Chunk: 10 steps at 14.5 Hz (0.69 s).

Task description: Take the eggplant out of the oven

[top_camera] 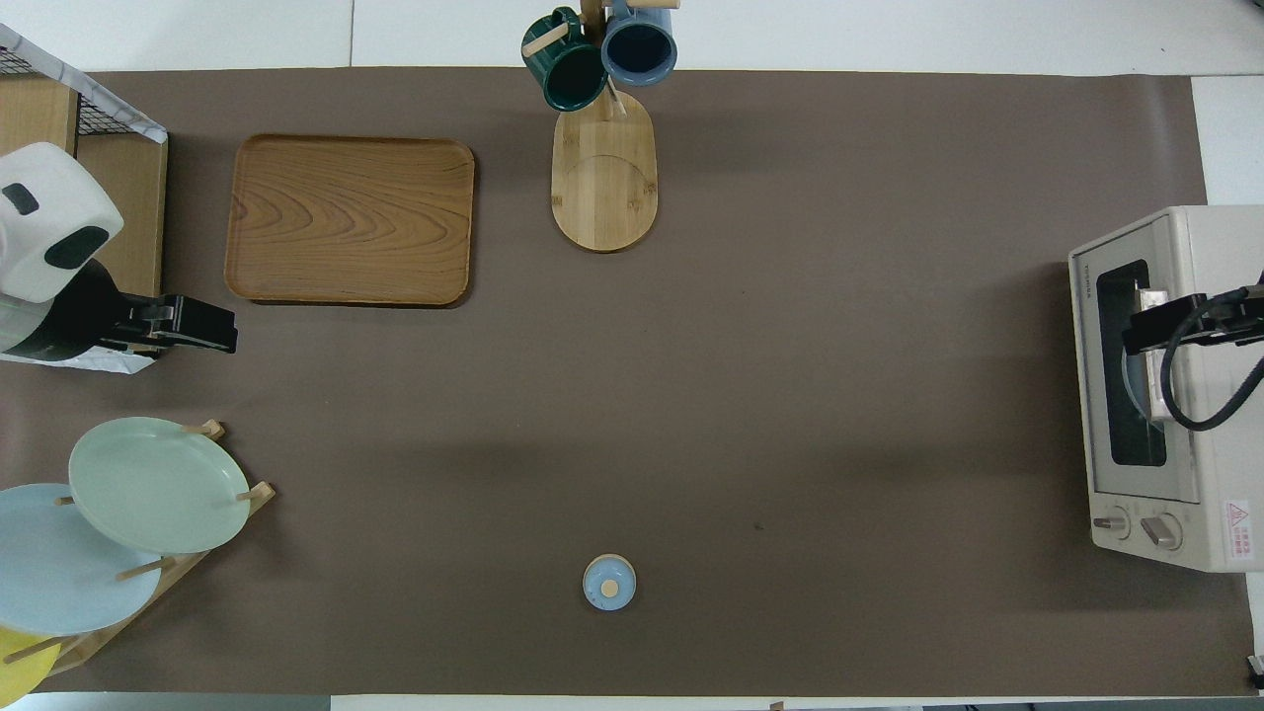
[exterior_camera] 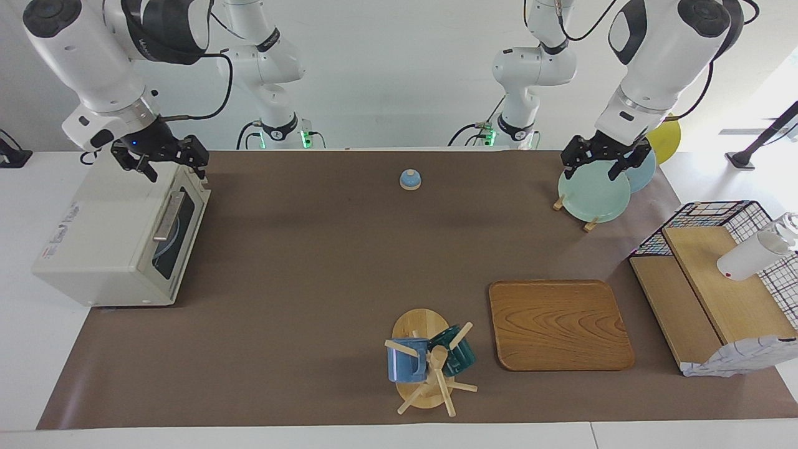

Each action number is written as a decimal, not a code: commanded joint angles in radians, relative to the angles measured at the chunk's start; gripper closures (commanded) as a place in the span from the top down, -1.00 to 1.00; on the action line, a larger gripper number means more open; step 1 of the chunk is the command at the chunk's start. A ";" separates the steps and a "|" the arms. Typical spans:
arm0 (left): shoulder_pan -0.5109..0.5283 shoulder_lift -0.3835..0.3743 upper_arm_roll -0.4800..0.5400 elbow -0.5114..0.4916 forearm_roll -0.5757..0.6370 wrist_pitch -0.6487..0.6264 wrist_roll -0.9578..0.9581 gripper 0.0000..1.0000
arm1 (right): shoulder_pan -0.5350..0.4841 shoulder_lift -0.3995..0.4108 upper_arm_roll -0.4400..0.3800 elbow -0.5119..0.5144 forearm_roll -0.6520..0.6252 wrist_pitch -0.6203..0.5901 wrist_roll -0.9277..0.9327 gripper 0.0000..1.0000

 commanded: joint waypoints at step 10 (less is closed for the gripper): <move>0.016 0.002 -0.007 0.014 -0.013 -0.015 0.010 1.00 | 0.010 -0.054 0.005 -0.111 0.001 0.071 0.003 -0.41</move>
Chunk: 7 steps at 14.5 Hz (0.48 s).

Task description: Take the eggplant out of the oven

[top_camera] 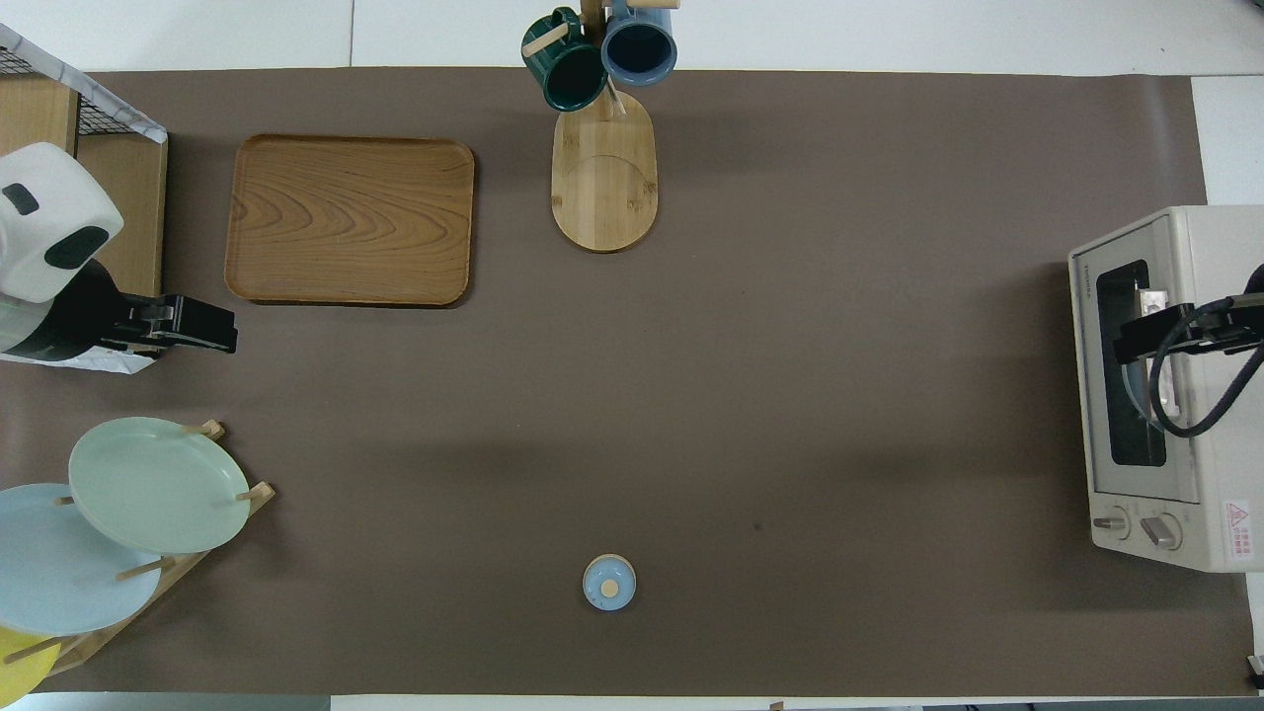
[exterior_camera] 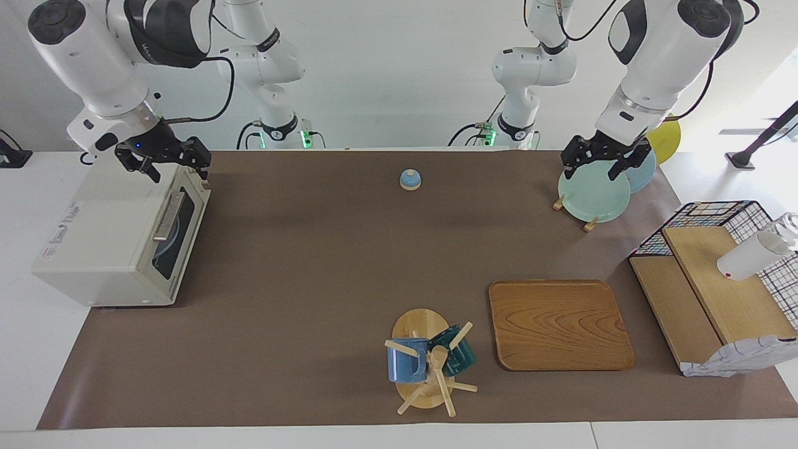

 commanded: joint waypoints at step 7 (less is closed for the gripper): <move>0.016 0.004 -0.007 0.014 -0.013 -0.015 0.008 1.00 | -0.010 -0.026 0.009 -0.134 -0.043 0.180 -0.041 -1.00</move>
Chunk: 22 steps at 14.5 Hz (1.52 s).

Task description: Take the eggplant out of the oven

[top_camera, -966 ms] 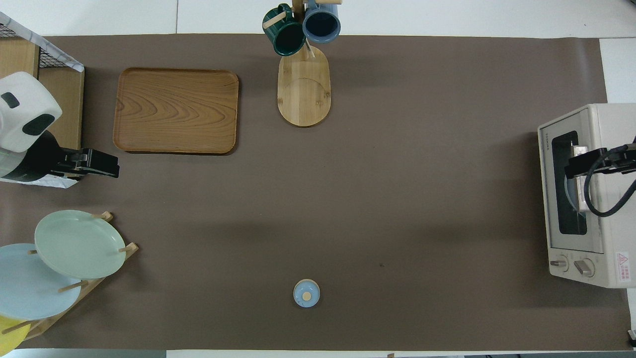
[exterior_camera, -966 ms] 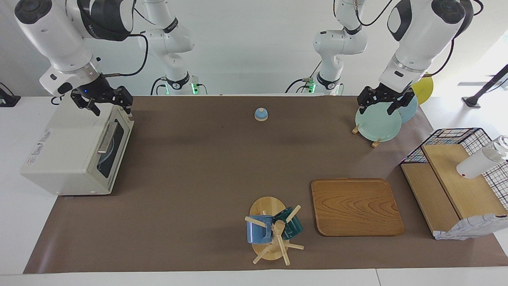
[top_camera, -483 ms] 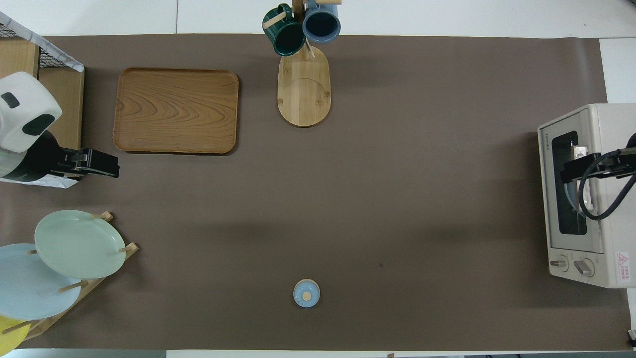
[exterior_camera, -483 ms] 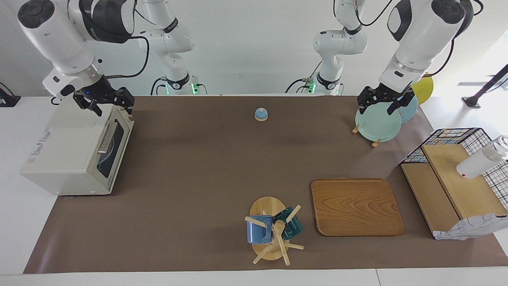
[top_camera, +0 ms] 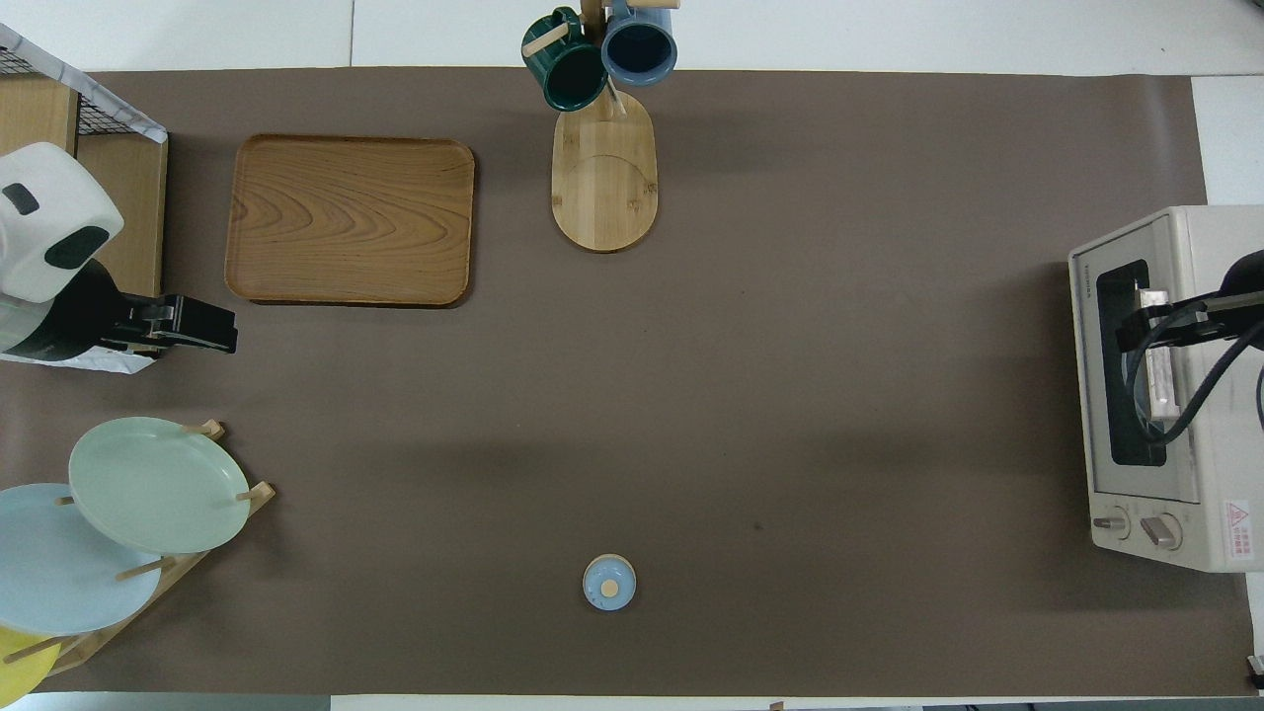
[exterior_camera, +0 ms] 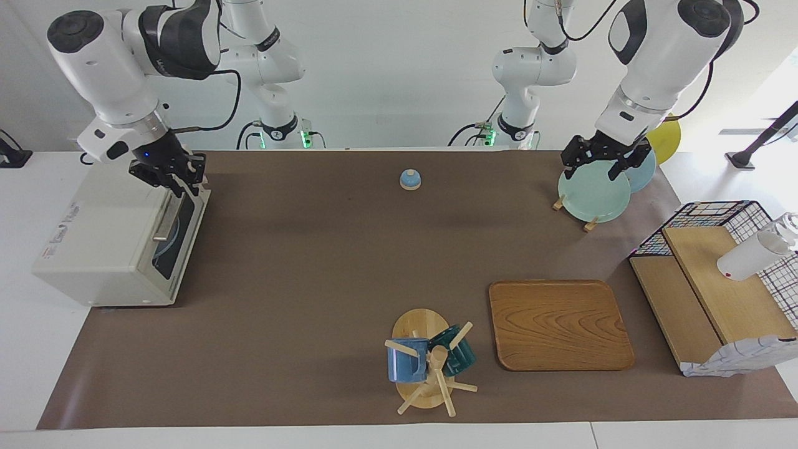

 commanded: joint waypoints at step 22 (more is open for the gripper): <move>0.016 0.002 -0.007 0.014 -0.013 -0.015 0.010 1.00 | -0.088 0.001 0.005 -0.238 -0.180 0.208 -0.006 -1.00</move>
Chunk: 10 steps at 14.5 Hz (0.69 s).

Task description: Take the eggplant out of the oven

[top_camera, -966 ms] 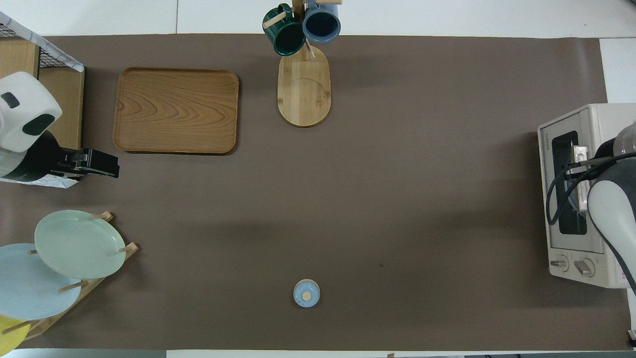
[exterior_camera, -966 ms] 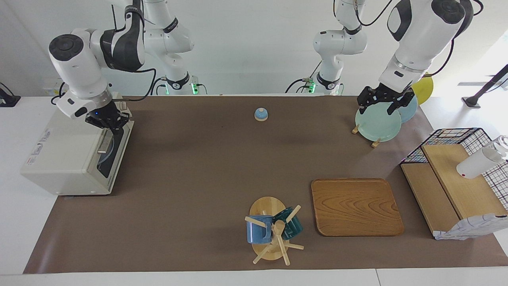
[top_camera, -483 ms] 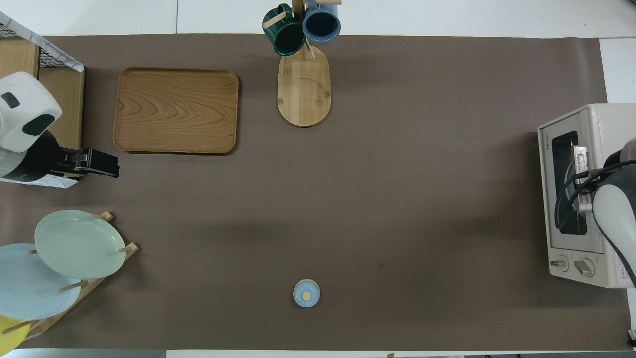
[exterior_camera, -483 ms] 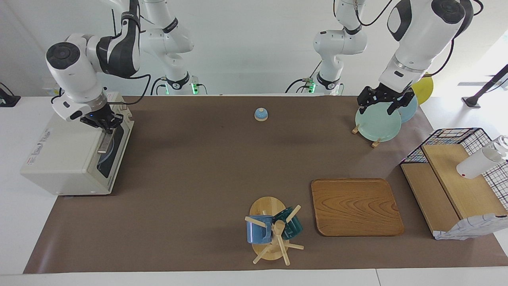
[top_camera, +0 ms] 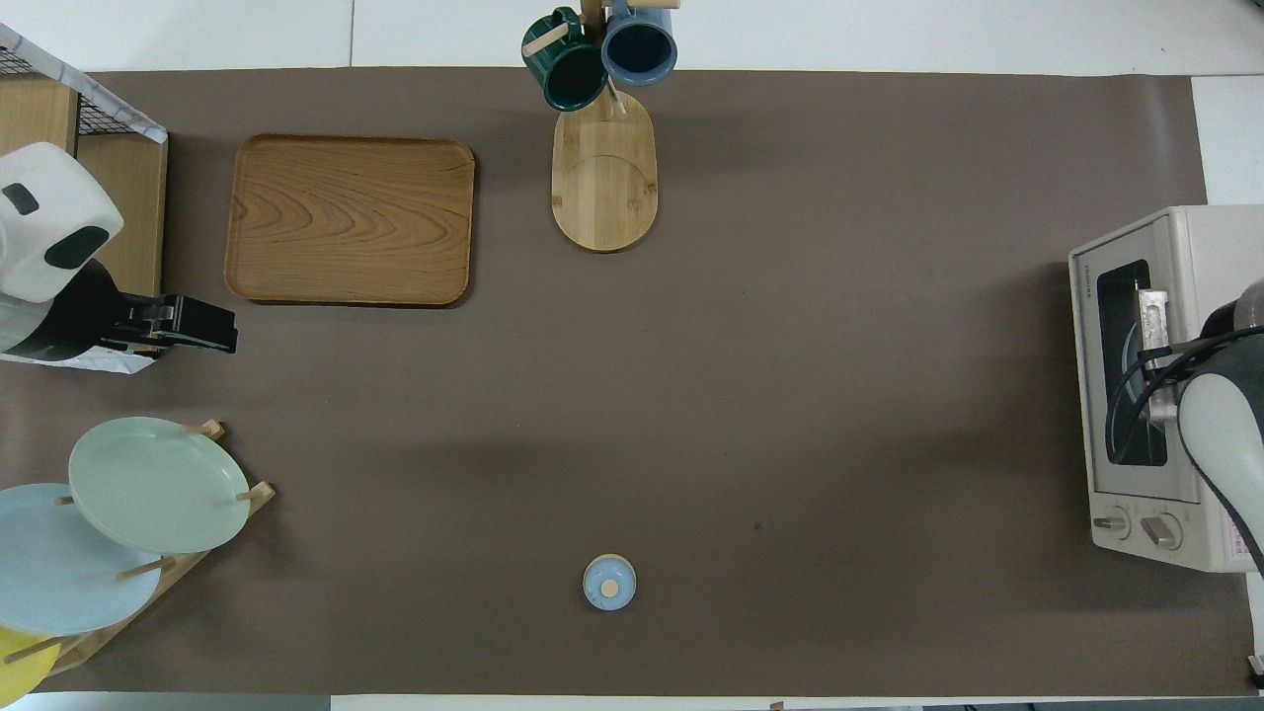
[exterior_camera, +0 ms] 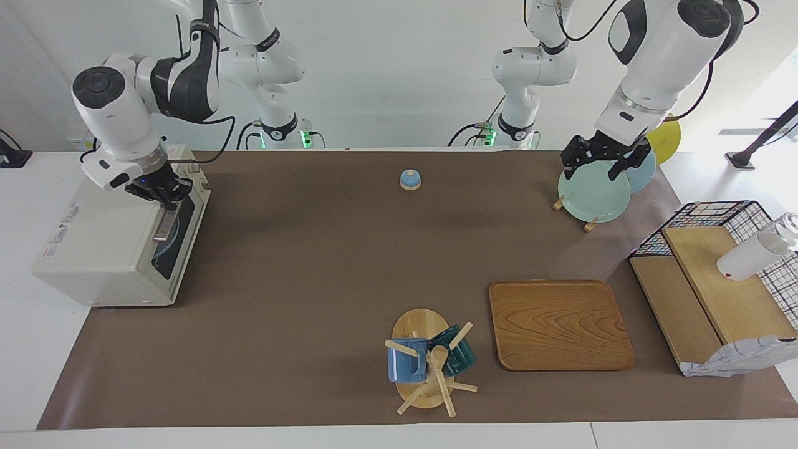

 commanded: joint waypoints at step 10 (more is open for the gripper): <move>0.016 0.003 -0.008 0.012 -0.013 -0.014 0.008 1.00 | 0.081 0.092 0.009 -0.138 0.030 0.311 0.029 -1.00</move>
